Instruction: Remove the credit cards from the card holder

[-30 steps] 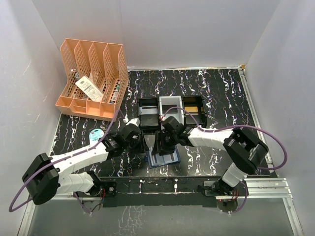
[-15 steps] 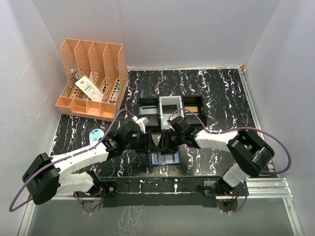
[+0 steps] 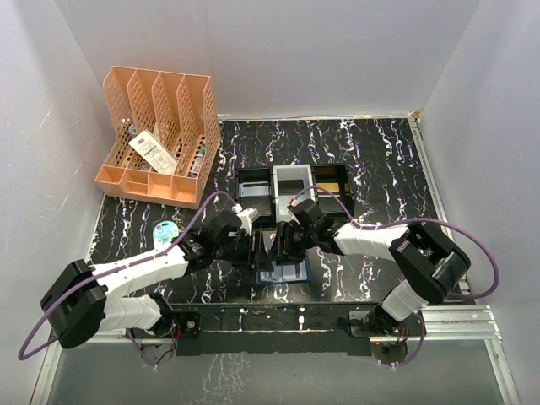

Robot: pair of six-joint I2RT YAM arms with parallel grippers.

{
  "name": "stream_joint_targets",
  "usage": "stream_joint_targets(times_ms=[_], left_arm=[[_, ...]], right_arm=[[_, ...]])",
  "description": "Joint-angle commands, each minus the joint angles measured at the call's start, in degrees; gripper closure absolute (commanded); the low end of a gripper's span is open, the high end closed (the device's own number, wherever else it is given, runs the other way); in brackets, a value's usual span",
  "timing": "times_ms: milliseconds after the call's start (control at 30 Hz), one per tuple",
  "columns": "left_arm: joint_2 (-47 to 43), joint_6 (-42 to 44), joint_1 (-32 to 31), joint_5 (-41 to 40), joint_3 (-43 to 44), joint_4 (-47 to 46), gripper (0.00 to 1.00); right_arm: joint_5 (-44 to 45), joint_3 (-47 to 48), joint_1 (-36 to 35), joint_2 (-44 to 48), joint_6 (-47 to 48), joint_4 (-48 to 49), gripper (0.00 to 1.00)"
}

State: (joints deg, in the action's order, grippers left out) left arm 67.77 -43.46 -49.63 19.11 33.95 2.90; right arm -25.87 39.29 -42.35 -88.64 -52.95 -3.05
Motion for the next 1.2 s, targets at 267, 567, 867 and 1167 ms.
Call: stream_joint_targets(times_ms=[267,567,867,1167], left_arm=[[7.2,-1.8,-0.1,1.9,-1.1,-7.5,0.60],[8.5,-0.1,-0.7,-0.1,0.3,-4.4,0.61],[1.6,0.0,-0.7,-7.8,0.9,2.4,0.63],[-14.6,-7.4,-0.6,-25.1,-2.3,13.4,0.59]], right_arm=[[0.4,-0.9,0.4,1.6,-0.4,2.3,0.62],[0.5,-0.7,0.4,2.1,-0.4,2.0,0.62],[2.5,1.3,0.1,3.0,2.3,-2.4,0.57],[16.3,12.7,-5.6,2.1,10.1,-17.7,0.48]])
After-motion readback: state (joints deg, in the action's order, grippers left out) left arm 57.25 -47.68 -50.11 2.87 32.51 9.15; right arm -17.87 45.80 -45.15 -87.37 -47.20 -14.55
